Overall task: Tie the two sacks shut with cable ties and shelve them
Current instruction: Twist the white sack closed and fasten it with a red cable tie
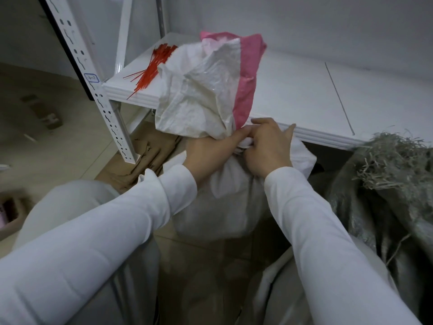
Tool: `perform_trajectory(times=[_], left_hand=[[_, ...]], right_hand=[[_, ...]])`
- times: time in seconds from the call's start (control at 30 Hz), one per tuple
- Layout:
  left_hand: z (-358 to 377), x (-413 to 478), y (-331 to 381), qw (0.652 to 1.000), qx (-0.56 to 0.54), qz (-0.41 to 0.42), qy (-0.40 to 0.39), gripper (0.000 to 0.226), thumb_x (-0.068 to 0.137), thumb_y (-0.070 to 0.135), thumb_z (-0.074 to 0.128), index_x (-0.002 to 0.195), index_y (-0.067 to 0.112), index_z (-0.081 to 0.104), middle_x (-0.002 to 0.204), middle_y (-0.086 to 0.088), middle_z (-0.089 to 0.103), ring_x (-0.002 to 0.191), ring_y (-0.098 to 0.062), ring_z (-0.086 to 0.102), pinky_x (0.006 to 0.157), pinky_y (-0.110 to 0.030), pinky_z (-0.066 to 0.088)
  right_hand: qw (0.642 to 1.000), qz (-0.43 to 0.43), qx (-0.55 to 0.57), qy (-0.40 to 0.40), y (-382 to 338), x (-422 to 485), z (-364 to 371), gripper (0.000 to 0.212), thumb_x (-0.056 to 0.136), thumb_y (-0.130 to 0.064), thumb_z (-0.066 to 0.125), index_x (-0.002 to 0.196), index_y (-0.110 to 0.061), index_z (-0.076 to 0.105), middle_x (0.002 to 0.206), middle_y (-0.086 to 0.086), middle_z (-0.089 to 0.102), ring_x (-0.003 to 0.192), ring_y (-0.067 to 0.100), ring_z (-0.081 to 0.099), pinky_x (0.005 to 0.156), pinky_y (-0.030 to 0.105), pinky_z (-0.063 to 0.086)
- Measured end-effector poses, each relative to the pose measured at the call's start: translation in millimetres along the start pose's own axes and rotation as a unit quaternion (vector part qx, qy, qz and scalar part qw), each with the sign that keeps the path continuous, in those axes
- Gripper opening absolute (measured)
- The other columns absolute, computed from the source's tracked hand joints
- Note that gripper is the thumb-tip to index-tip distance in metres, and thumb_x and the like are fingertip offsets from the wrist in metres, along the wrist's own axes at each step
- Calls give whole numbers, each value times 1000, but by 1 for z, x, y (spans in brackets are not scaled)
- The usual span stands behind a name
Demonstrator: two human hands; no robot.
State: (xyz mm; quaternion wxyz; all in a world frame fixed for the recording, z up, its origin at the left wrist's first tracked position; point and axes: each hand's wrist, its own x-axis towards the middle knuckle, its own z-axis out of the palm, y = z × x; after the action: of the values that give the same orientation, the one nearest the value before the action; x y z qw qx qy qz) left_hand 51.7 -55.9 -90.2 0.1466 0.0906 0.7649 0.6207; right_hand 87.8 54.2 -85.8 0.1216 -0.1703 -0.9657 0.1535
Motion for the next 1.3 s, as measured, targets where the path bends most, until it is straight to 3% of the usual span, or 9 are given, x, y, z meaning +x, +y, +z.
perform_trajectory(times=[0.1, 0.2, 0.43, 0.57, 0.7, 0.77, 0.93, 1.1, 1.3], left_hand=[[-1, -2, 3, 999, 33, 22, -12, 27, 71, 63, 69, 79, 41, 57, 91, 21, 63, 107, -6, 61, 101, -26, 44], [-5, -1, 2, 999, 15, 47, -8, 19, 75, 51, 74, 79, 39, 60, 86, 23, 64, 95, 1, 63, 93, -22, 49], [-12, 13, -6, 985, -153, -70, 47, 65, 59, 47, 78, 114, 14, 66, 106, 1, 71, 98, -18, 68, 93, -37, 53], [-8, 12, -15, 976, -192, -90, 53, 48, 65, 36, 77, 107, 13, 69, 96, -1, 75, 89, -20, 72, 86, -40, 57], [2, 7, -17, 975, -177, -124, 53, 49, 60, 42, 76, 101, 15, 71, 94, -2, 75, 88, -22, 71, 86, -41, 56], [4, 6, -18, 973, -187, -123, 55, 44, 64, 37, 77, 101, 14, 71, 94, -2, 75, 87, -21, 72, 86, -40, 56], [9, 9, -20, 977, -174, -97, 72, 69, 45, 51, 79, 105, 17, 70, 101, 5, 73, 97, -17, 69, 92, -37, 52], [6, 10, -20, 987, -112, -93, 62, 55, 49, 56, 75, 88, 17, 69, 95, 3, 73, 95, -23, 69, 91, -43, 53], [3, 4, -18, 995, -61, -34, 65, 22, 61, 50, 75, 70, 33, 66, 83, 12, 72, 88, -11, 69, 91, -38, 54]], right_hand=[[999, -34, -1, 8, 5, 2, -2, 41, 75, -4, 55, 107, -24, 70, 124, -5, 62, 139, 8, 31, 114, 64, -8], [999, -36, 8, 1, 4, -2, -4, 41, 77, -3, 55, 110, -24, 68, 126, -12, 60, 139, 12, 30, 114, 65, -4], [988, 89, 10, 128, 10, -7, -12, 54, 74, -48, 71, 122, -27, 61, 123, 0, 60, 119, 26, 46, 89, 40, 41], [992, 106, 67, 17, -1, -22, -16, 79, 73, -66, 64, 132, -16, 54, 138, 5, 51, 131, 28, 43, 101, 37, 39], [976, 116, 44, -182, -9, -33, -7, 130, 61, -74, 69, 155, -14, 2, 163, 8, -7, 149, 32, -7, 119, 53, 16], [969, 130, 64, -203, -6, -30, -3, 136, 58, -71, 74, 155, -17, -5, 162, 7, -13, 149, 33, -13, 120, 54, 10], [968, 100, 102, -208, 2, -25, 8, 138, 56, -60, 82, 155, -15, -2, 163, 7, -6, 149, 32, -12, 122, 46, 6], [973, 79, 163, -142, 0, -22, 20, 105, 56, -43, 85, 142, -13, 32, 145, 7, 36, 140, 34, 27, 112, 49, 33], [976, 60, 195, -69, -3, -19, 13, 69, 53, -40, 68, 116, -16, 58, 112, 3, 61, 109, 26, 54, 93, 41, 49]])
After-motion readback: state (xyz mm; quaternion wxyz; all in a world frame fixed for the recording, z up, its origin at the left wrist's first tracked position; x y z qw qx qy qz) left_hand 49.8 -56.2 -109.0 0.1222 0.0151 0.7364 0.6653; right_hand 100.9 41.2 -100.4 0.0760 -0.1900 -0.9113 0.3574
